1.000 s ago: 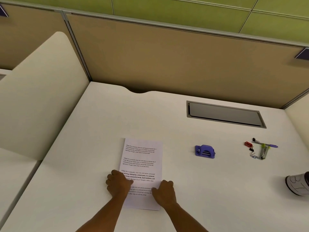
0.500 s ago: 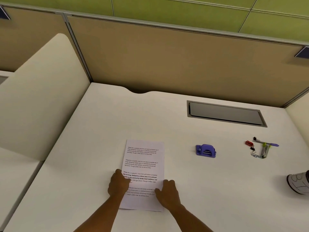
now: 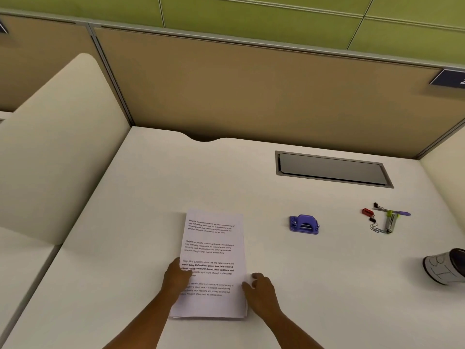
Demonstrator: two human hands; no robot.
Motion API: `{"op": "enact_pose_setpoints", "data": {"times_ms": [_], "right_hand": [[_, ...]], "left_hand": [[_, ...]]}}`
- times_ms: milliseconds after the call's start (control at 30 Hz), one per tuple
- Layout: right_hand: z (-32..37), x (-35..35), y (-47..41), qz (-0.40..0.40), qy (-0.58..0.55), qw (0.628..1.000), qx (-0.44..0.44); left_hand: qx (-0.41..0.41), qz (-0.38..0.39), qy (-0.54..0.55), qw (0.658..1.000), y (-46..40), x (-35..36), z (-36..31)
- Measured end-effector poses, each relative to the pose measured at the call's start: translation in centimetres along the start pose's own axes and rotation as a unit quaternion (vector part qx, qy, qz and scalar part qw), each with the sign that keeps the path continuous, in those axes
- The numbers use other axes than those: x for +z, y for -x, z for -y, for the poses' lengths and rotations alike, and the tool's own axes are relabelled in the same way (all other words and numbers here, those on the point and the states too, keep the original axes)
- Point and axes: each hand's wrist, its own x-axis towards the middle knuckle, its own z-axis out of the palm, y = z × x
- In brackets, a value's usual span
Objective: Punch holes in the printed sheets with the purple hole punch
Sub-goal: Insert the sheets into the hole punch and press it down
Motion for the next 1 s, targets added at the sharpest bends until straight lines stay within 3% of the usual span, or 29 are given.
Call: {"op": "enact_pose_setpoints", "data": {"times_ms": [200,467,800,1000], "right_hand": [[0.1,-0.2,0.2,0.014,-0.067,0.997,0.020],[-0.3,-0.9,0.4,0.050,-0.274,0.959,0.057],[-2.0,-0.9,1.0,0.057,-0.262,0.960,0.084],[-2.4,-1.2,1.5,0.130,-0.264,0.953,0.071]], "left_hand": [[0.011,0.022,0.015,1.000,0.5,0.3,0.4],[0.030,0.071,0.004,0.997,1.6,2.1,-0.2],[0.026,0.067,0.012,0.997,3.6,5.0,0.6],[0.031,0.063,0.013,0.997,4.4,6.3,0.0]]}}
